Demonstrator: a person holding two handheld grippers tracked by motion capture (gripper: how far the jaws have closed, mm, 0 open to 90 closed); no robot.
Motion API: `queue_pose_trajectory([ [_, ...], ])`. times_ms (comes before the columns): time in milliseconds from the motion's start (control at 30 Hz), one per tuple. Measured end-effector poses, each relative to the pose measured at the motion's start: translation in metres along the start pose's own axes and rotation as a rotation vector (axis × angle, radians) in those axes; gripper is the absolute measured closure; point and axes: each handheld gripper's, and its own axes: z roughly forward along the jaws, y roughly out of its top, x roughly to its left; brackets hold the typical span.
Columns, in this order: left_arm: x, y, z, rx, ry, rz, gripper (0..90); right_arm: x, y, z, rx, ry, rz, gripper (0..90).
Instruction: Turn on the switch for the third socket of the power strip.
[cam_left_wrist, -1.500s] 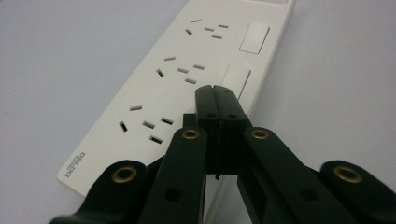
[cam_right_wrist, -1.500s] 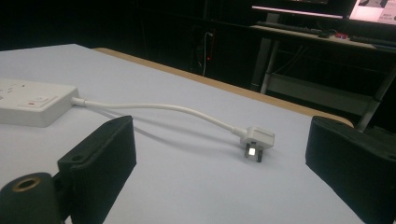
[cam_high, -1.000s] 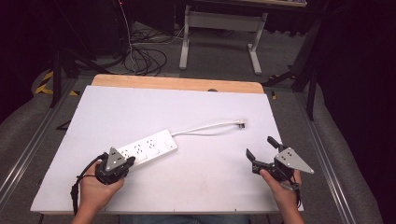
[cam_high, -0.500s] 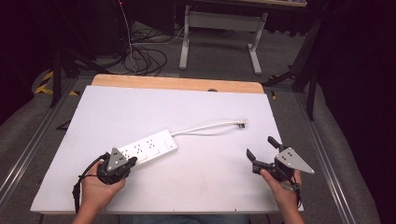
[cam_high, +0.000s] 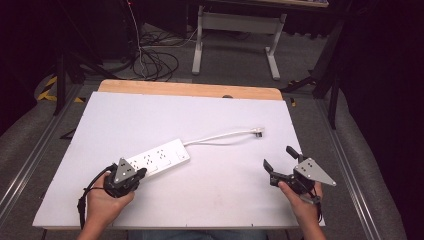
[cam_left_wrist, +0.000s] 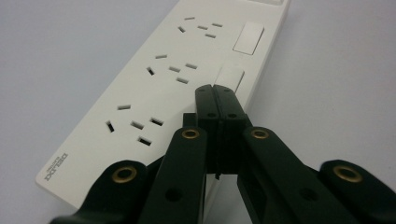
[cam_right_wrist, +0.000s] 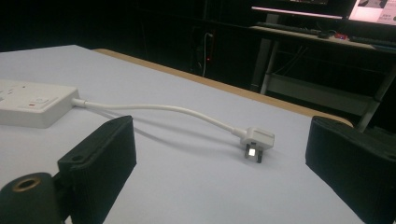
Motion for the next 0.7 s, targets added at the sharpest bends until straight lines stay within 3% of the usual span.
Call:
queue_pose_trajectory([
  [200, -0.001, -0.001, 0.0, -0.008, 0.022, 0.012, 90.0, -0.001, 0.0, 0.0, 0.002, -0.001, -0.002, 9.2],
  [333, 0.002, -0.002, -0.001, -0.036, 0.008, -0.017, 90.0, 0.0, 0.0, 0.0, 0.002, 0.0, -0.002, 9.2],
  [567, 0.008, -0.003, -0.007, -0.119, 0.045, -0.057, 90.0, -0.001, 0.0, 0.0, 0.002, -0.001, -0.002, 9.2],
  [700, 0.011, -0.005, -0.011, -0.212, 0.107, -0.089, 90.0, -0.001, 0.0, 0.0, 0.004, -0.002, -0.002, 9.2],
])
